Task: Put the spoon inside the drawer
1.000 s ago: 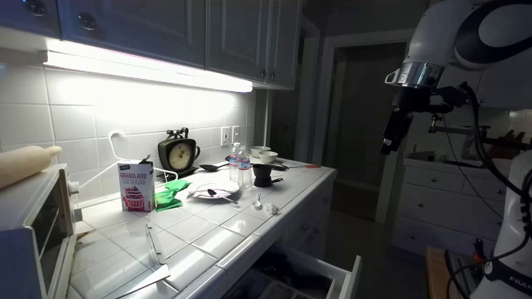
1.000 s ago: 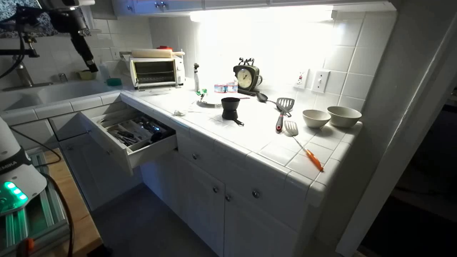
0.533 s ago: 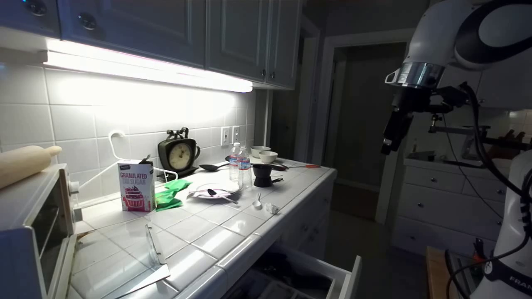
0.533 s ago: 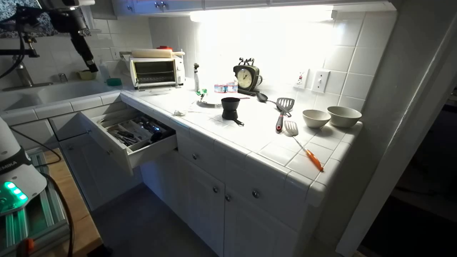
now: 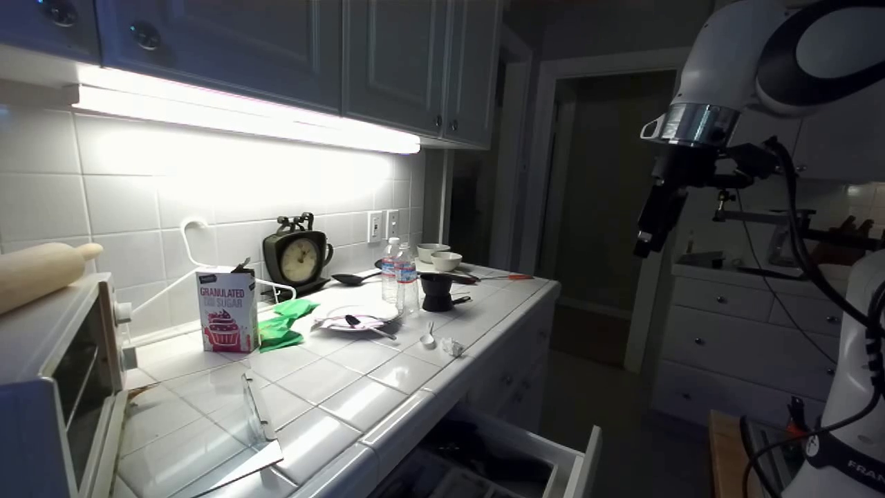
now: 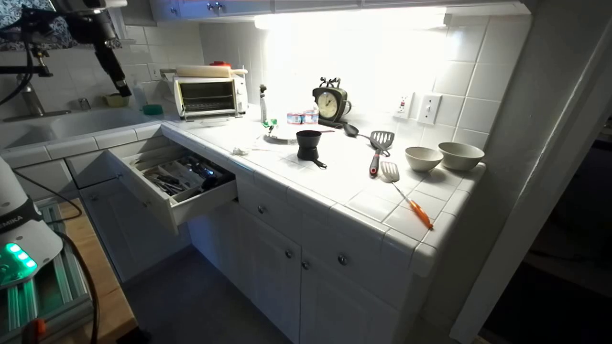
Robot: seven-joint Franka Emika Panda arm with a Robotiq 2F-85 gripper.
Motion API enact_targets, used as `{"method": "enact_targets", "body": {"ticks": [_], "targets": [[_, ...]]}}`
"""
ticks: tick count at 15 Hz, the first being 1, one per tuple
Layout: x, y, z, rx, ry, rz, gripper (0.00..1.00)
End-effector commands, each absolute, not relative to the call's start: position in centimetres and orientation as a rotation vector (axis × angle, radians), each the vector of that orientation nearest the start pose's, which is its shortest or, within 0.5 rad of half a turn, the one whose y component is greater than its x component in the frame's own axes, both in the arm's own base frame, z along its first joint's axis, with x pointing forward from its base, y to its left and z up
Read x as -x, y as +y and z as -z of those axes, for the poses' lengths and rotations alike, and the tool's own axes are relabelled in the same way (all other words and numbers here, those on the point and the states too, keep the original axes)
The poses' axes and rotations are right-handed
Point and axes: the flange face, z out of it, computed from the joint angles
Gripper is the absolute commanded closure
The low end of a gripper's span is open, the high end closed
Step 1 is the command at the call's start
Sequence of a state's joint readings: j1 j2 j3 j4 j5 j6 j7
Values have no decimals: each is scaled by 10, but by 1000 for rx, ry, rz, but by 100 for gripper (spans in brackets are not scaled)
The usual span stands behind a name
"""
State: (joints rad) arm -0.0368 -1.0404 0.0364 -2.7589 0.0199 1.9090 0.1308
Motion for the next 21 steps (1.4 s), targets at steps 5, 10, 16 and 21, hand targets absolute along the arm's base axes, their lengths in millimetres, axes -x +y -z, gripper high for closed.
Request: {"method": "enact_targets", "body": {"ticks": [5,10,16,21], "targets": [[-302,-8,-491,3025,500,363,0],[-343,-6,-480,2919,378,500,0],[-366,9,-457,2785,21,475,0],[-361,17,-444,2758,-81,430,0]]}}
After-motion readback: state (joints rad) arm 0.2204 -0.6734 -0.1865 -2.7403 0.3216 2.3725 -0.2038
